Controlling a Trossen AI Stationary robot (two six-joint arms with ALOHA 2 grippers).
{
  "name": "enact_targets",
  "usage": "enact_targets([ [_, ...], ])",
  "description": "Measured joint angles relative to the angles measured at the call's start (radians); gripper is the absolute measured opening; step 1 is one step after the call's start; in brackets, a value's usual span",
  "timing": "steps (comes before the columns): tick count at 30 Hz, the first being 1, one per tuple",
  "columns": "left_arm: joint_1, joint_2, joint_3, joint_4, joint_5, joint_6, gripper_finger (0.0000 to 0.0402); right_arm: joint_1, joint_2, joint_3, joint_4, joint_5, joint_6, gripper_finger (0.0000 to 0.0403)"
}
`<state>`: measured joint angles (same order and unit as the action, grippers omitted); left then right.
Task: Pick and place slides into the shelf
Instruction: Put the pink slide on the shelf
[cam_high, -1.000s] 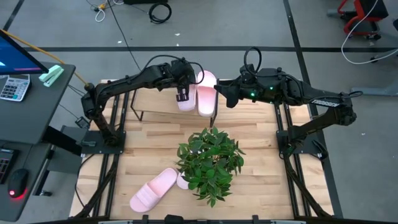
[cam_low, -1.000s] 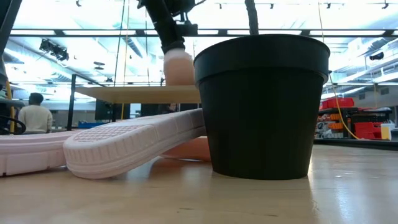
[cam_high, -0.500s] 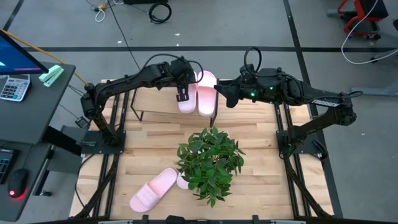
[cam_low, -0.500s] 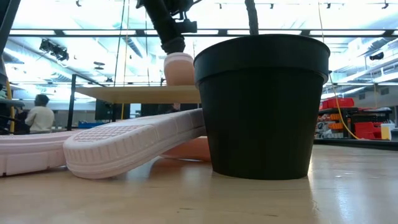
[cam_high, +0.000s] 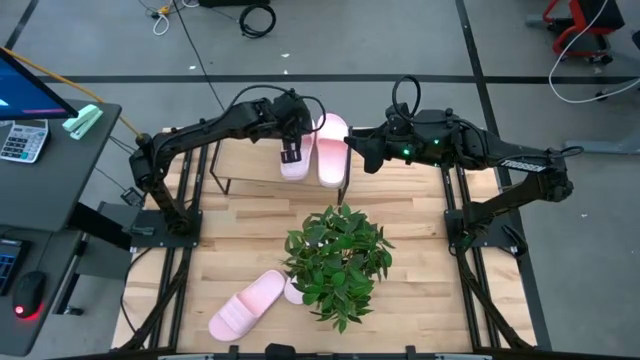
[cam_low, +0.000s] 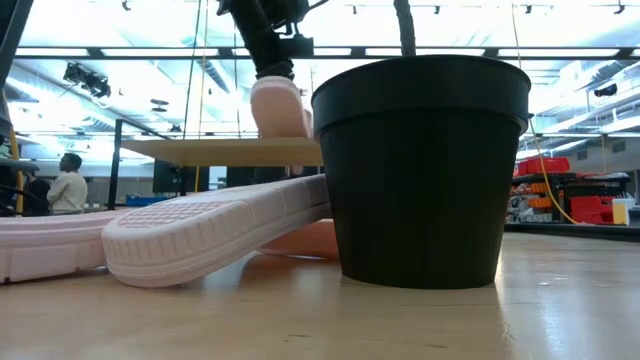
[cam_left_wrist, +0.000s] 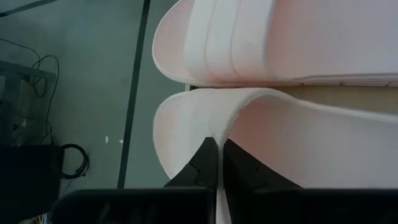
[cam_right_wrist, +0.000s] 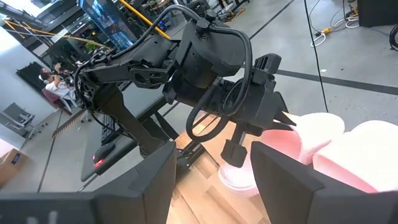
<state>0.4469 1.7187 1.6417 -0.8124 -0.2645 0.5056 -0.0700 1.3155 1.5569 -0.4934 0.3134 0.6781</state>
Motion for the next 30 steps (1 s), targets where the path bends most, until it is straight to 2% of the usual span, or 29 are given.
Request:
enact_targets([
  [20, -0.002, 0.035, 0.002, 0.029, 0.045, 0.000, 0.0011, 0.000, 0.000, 0.000, 0.000, 0.000, 0.002, 0.0213],
  [30, -0.007, 0.049, 0.002, 0.029, 0.051, -0.004, 0.0094, 0.000, 0.000, 0.000, -0.008, 0.000, 0.003, 0.0213],
])
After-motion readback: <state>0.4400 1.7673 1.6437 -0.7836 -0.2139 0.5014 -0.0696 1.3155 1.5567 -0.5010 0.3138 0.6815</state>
